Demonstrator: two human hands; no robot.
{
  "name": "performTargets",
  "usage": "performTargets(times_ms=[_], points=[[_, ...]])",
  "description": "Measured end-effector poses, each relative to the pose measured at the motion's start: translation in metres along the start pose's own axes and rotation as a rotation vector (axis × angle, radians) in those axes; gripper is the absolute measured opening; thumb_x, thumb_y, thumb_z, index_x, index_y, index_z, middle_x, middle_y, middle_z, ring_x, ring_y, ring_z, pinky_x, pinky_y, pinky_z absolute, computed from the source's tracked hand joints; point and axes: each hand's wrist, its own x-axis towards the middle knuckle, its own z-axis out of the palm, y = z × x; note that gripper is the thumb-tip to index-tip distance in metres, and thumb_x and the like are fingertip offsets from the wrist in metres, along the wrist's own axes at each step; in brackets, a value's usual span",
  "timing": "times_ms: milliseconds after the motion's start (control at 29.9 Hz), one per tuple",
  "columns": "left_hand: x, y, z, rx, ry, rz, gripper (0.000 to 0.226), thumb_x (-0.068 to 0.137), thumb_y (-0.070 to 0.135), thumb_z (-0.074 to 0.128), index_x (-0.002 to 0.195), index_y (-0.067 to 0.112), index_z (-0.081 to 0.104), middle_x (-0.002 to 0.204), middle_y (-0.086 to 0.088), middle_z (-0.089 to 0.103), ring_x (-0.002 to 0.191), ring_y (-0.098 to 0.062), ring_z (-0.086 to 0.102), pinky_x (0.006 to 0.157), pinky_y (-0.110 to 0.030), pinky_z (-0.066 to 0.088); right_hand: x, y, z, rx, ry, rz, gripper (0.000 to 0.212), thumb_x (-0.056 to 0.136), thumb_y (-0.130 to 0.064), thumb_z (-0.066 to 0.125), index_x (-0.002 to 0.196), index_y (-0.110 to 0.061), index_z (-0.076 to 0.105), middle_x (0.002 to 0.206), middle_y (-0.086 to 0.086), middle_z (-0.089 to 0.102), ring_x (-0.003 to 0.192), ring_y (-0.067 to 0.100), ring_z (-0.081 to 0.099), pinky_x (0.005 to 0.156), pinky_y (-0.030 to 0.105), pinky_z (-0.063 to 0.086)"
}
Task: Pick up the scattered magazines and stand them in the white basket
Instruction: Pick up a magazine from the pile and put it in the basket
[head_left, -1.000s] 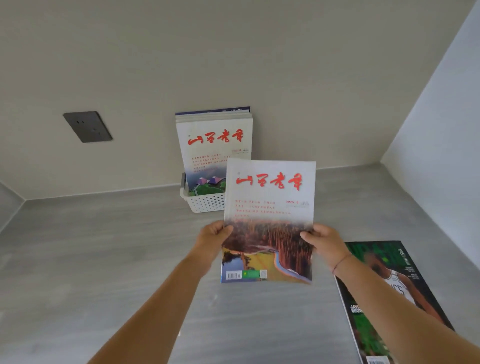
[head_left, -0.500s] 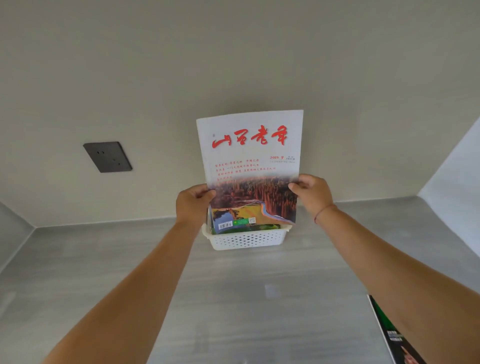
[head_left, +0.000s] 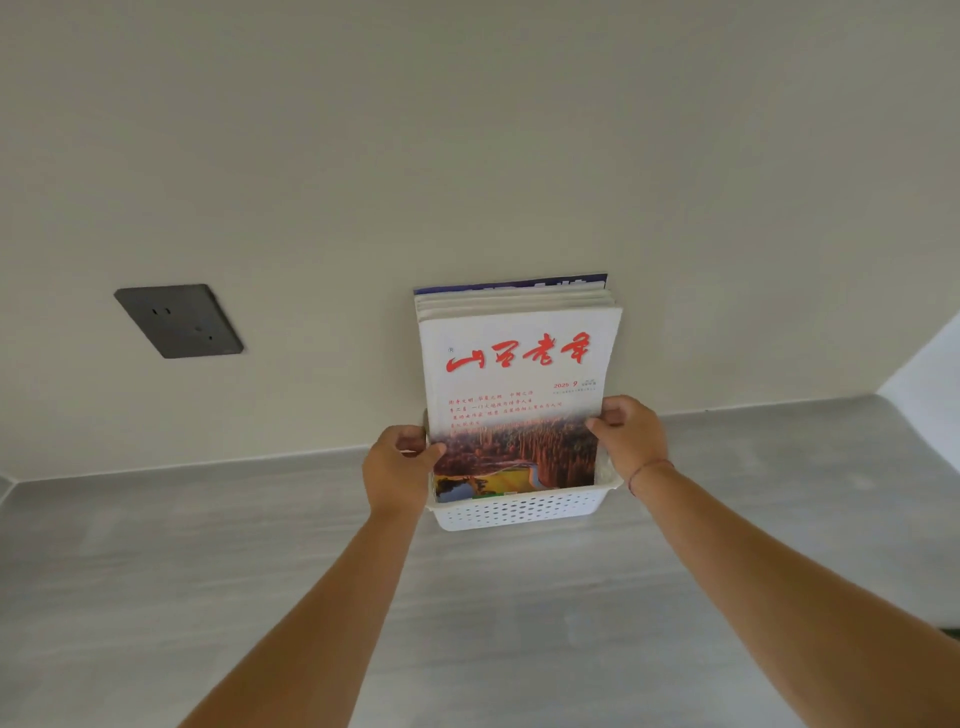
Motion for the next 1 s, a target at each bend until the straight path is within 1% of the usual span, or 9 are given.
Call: performTargets(times_ms=[134, 301, 367, 434, 601, 702, 902, 935, 1002], points=[[0.002, -0.006, 0.002, 0.022, -0.057, 0.019, 0.024, 0.077, 0.018, 0.074, 0.1, 0.016, 0.071, 0.088, 0.002, 0.071, 0.08, -0.015, 0.064, 0.072, -0.027, 0.052, -0.002, -0.006, 0.006, -0.048, -0.022, -0.019, 0.032, 0.088, -0.013, 0.056, 0.12, -0.015, 0.056, 0.113, 0.007, 0.068, 0.098, 0.023, 0.061, 0.086, 0.034, 0.048], [0.001, -0.005, 0.001, 0.019, -0.075, 0.015, 0.024, 0.078, 0.016, 0.073, 0.102, 0.014, 0.071, 0.096, -0.003, 0.073, 0.083, -0.017, 0.065, 0.077, -0.03, 0.054, -0.008, -0.009, 0.009, -0.068, -0.051, -0.036, 0.028, 0.089, -0.014, 0.054, 0.116, -0.012, 0.057, 0.12, 0.01, 0.065, 0.106, 0.026, 0.06, 0.089, 0.034, 0.047], [-0.002, -0.006, -0.001, 0.009, -0.059, 0.002, 0.025, 0.078, 0.016, 0.072, 0.103, 0.014, 0.07, 0.099, -0.004, 0.073, 0.085, -0.017, 0.064, 0.08, -0.033, 0.054, -0.012, -0.008, 0.004, -0.044, -0.033, -0.032, 0.033, 0.088, -0.015, 0.055, 0.121, -0.011, 0.055, 0.124, 0.009, 0.062, 0.106, 0.022, 0.058, 0.089, 0.032, 0.045], [-0.008, -0.007, -0.002, -0.003, -0.021, -0.008, 0.026, 0.077, 0.019, 0.073, 0.102, 0.013, 0.069, 0.102, -0.005, 0.073, 0.083, -0.016, 0.062, 0.077, -0.03, 0.051, -0.014, -0.002, -0.004, -0.027, -0.02, -0.003, 0.043, 0.088, -0.018, 0.057, 0.13, -0.01, 0.049, 0.13, 0.009, 0.056, 0.111, 0.022, 0.056, 0.091, 0.033, 0.044], [-0.047, -0.019, -0.003, -0.09, 0.107, -0.117, 0.054, 0.074, 0.028, 0.076, 0.121, 0.012, 0.055, 0.115, -0.008, 0.062, 0.094, -0.017, 0.057, 0.08, -0.031, 0.045, -0.041, 0.031, -0.046, 0.034, 0.033, 0.064, 0.05, 0.084, -0.017, 0.062, 0.132, -0.01, 0.047, 0.131, 0.012, 0.054, 0.117, 0.023, 0.054, 0.09, 0.028, 0.042], [-0.09, -0.03, 0.012, -0.115, 0.121, -0.191, 0.06, 0.074, 0.026, 0.077, 0.124, 0.009, 0.049, 0.118, -0.013, 0.057, 0.097, -0.022, 0.056, 0.08, -0.034, 0.047, -0.074, 0.068, -0.084, 0.028, 0.063, 0.097, 0.05, 0.084, -0.014, 0.064, 0.131, -0.006, 0.049, 0.132, 0.013, 0.053, 0.12, 0.024, 0.052, 0.094, 0.027, 0.039], [-0.2, -0.031, 0.085, -0.043, -0.26, -0.314, 0.055, 0.081, 0.031, 0.069, 0.128, 0.013, 0.046, 0.124, -0.008, 0.055, 0.11, -0.027, 0.054, 0.091, -0.041, 0.046, -0.146, 0.15, -0.18, -0.177, 0.121, 0.225, 0.049, 0.087, -0.02, 0.059, 0.134, -0.012, 0.046, 0.134, 0.011, 0.05, 0.123, 0.025, 0.049, 0.105, 0.039, 0.04], [-0.218, -0.028, 0.098, -0.04, -0.319, -0.318, 0.054, 0.082, 0.03, 0.068, 0.128, 0.012, 0.046, 0.124, -0.009, 0.055, 0.11, -0.027, 0.054, 0.092, -0.04, 0.046, -0.157, 0.162, -0.197, -0.18, 0.143, 0.259, 0.049, 0.087, -0.02, 0.059, 0.133, -0.012, 0.046, 0.129, 0.012, 0.054, 0.116, 0.024, 0.054, 0.099, 0.036, 0.045], [-0.256, -0.022, 0.124, -0.034, -0.421, -0.322, 0.055, 0.082, 0.029, 0.069, 0.129, 0.011, 0.047, 0.125, -0.01, 0.055, 0.11, -0.028, 0.054, 0.093, -0.039, 0.045, -0.18, 0.185, -0.231, -0.141, 0.194, 0.325, 0.047, 0.086, -0.017, 0.061, 0.131, -0.01, 0.048, 0.102, 0.009, 0.065, 0.085, 0.019, 0.067, 0.071, 0.025, 0.054]])
